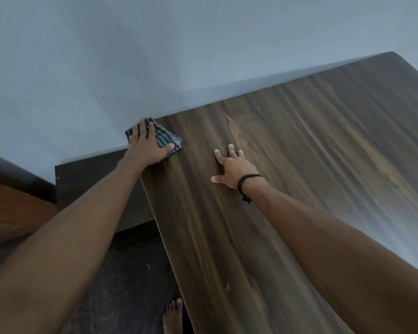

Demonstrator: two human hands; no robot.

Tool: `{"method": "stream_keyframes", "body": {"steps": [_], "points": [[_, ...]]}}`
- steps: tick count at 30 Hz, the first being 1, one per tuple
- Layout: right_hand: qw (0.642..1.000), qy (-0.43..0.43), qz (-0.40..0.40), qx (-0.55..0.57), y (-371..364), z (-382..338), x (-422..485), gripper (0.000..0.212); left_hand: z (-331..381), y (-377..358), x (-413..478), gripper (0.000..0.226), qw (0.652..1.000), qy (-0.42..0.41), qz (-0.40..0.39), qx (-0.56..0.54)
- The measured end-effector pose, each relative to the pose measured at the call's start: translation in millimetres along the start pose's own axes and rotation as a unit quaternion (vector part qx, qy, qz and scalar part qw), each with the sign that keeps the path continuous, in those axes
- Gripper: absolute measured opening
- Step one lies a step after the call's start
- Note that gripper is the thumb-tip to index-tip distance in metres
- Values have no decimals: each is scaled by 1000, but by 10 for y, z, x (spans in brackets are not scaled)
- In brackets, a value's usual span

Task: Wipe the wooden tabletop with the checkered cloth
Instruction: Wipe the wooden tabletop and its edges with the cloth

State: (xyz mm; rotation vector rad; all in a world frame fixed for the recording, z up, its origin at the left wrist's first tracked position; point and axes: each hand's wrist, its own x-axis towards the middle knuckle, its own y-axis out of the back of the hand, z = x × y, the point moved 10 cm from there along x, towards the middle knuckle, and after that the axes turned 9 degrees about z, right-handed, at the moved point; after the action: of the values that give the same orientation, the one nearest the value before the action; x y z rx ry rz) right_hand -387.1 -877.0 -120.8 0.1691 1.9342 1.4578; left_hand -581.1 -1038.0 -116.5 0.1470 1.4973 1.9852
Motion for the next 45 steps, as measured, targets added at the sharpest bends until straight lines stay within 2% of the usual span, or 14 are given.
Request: {"method": "stream_keyframes", "body": {"steps": [6,10,15,25,32,35,41,45], "points": [[1000,-6,4,7,-9,8,-12,92,-37,-338,-475,97,998,-42,-31,40],[1000,-11,0,12,8,-6,6,94,0,-186,-220,99,998,-33,-38,33],[1000,-16,0,17,2,13,-16,94,0,9,56,100,1000,-8,-6,13],[1000,-2,15,24,-17,2,-9,92,46,-567,-1142,97,997,-39,-49,41],[1000,19,16,10,-17,-1,10,91,10,-28,-130,104,1000,14,4,-2],[1000,26,12,2,12,4,39,93,-3,-19,93,102,999,31,8,9],[998,55,25,-9,28,-1,22,97,321,-400,-394,94,999,-14,-9,44],[996,85,-8,-16,73,28,-55,96,525,-682,-924,94,998,-13,-30,62]]}}
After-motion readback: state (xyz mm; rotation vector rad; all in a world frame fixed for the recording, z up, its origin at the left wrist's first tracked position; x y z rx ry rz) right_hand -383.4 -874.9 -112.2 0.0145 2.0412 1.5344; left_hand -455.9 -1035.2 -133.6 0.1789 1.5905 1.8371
